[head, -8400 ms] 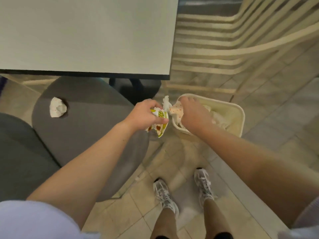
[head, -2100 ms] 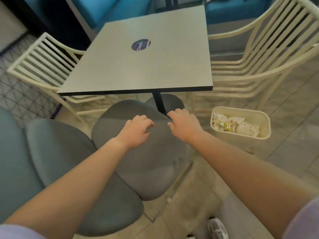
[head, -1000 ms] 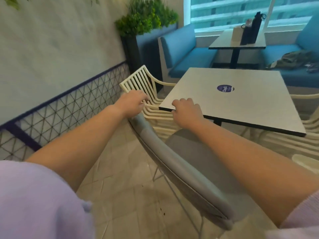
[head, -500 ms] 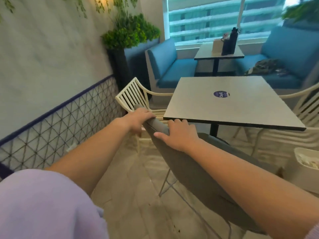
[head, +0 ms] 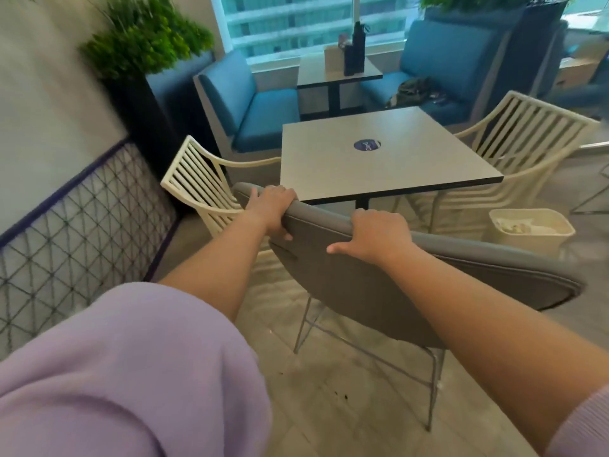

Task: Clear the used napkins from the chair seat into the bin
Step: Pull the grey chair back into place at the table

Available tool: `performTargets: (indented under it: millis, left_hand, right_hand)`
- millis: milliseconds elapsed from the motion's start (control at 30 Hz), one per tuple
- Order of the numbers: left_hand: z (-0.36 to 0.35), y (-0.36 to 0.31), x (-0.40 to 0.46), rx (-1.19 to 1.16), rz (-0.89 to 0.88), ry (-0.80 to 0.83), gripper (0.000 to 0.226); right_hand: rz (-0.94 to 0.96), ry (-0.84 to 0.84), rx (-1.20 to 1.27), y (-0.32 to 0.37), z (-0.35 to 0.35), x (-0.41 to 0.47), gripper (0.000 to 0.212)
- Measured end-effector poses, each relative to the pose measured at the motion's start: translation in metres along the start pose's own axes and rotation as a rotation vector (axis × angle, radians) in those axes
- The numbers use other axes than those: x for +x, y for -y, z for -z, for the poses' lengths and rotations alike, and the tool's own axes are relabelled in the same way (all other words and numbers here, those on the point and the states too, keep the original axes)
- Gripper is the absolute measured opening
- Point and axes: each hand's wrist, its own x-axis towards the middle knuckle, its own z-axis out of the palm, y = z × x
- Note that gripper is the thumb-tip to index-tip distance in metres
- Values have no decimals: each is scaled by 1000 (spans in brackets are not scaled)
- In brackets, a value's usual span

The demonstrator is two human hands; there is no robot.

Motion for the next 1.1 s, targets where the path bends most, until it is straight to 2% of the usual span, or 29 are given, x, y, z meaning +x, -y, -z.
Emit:
performTargets:
  millis: [367,667,867,1100]
  left_hand:
    - [-4,-4,1,26,37,-19,66]
    - [0,-24,-13,52,114,14,72]
    - [2,-61,-43,42,188,4,66]
    - [12,-131,-66,33,282,40,64]
  right_hand:
    - [154,-83,-2,-8,0,3,59]
    - [335,-39,1,-29,-4,4,53]
    - [470,-13,-19,-65,5,-16,55]
    - [540,6,-119,-130,15,-37,63]
